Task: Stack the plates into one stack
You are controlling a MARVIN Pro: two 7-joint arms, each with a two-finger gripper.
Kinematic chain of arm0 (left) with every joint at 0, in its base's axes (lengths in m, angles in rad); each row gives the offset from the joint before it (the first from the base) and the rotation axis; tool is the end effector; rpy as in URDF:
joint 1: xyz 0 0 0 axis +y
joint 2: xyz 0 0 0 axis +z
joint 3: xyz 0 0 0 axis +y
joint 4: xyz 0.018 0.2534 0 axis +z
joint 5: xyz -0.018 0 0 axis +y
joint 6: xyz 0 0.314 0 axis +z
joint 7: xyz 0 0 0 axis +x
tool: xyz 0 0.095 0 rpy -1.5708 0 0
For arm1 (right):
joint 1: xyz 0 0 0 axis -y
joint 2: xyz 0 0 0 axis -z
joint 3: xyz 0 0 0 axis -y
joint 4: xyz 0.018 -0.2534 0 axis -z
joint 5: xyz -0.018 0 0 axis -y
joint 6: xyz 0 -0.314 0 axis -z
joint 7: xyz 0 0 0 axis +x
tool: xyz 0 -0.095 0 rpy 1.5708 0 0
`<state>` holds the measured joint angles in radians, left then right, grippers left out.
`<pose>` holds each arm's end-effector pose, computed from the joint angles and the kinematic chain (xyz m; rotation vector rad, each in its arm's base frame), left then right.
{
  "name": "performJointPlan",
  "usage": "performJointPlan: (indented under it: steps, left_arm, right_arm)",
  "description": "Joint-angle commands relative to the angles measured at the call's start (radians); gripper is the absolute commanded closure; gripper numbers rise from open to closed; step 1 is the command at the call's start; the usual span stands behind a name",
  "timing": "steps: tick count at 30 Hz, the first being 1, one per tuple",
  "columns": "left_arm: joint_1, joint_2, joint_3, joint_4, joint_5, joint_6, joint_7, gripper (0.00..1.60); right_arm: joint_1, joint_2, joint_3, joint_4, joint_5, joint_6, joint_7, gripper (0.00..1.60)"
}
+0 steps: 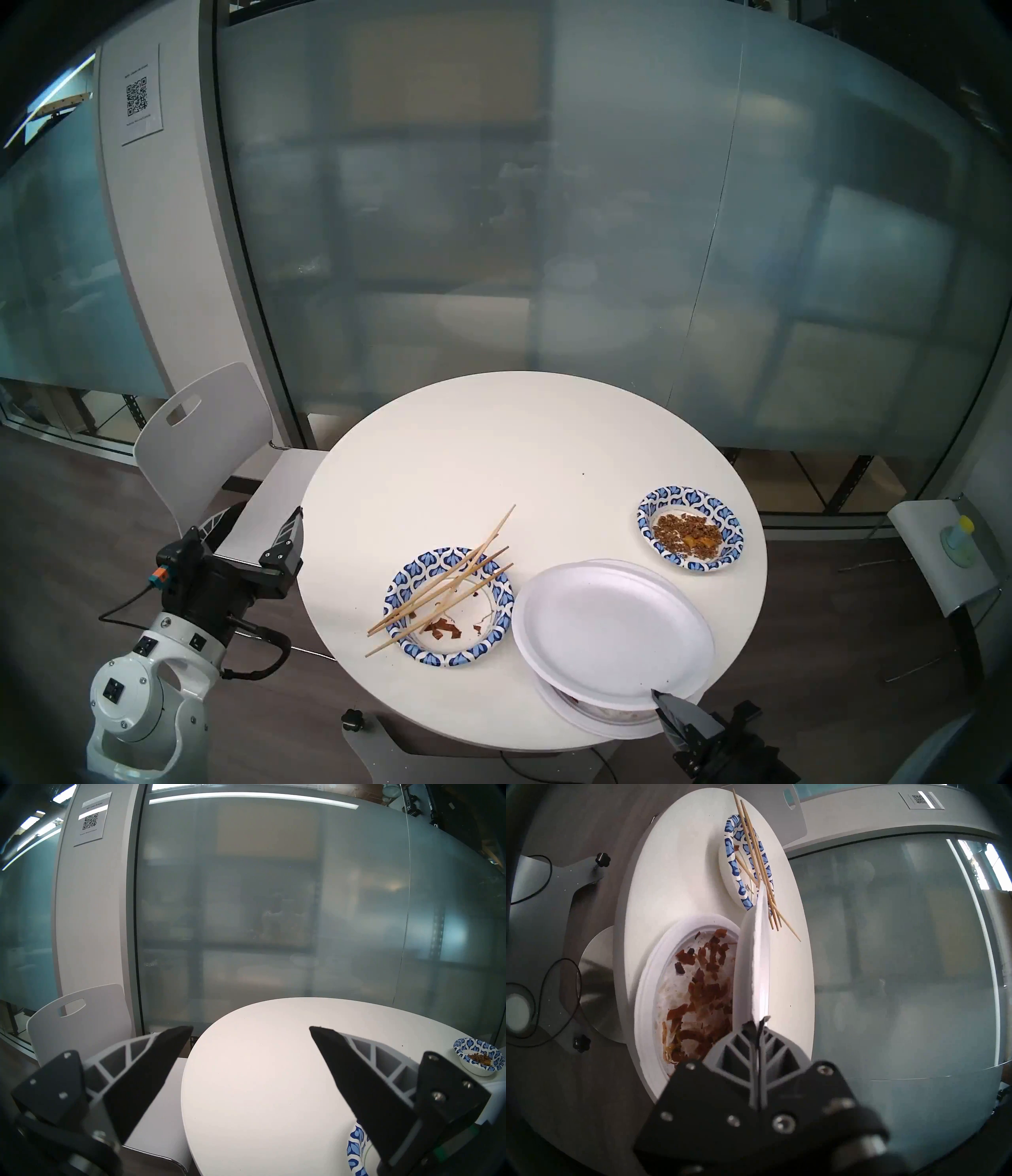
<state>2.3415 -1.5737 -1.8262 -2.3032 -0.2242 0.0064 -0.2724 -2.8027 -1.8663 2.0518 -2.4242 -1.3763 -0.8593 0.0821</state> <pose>0.2379 0.0587 -0.2199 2.1710 -0.0286 2.1361 0.0944 -0.0667 -0.2595 1.4415 1.7665 1.2466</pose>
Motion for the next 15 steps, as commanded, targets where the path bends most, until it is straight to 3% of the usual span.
performJointPlan:
  steps: [1,15]
  left_arm:
    - [0.000,0.003,0.001,-0.022,0.003,-0.002,-0.002,0.00]
    - [0.000,0.003,0.001,-0.022,0.003,-0.002,-0.002,0.00]
  right_arm:
    - [-0.016,-0.025,-0.016,-0.019,0.000,0.014,0.018,1.60]
    - [0.019,-0.013,0.006,-0.001,0.028,0.039,0.066,1.60]
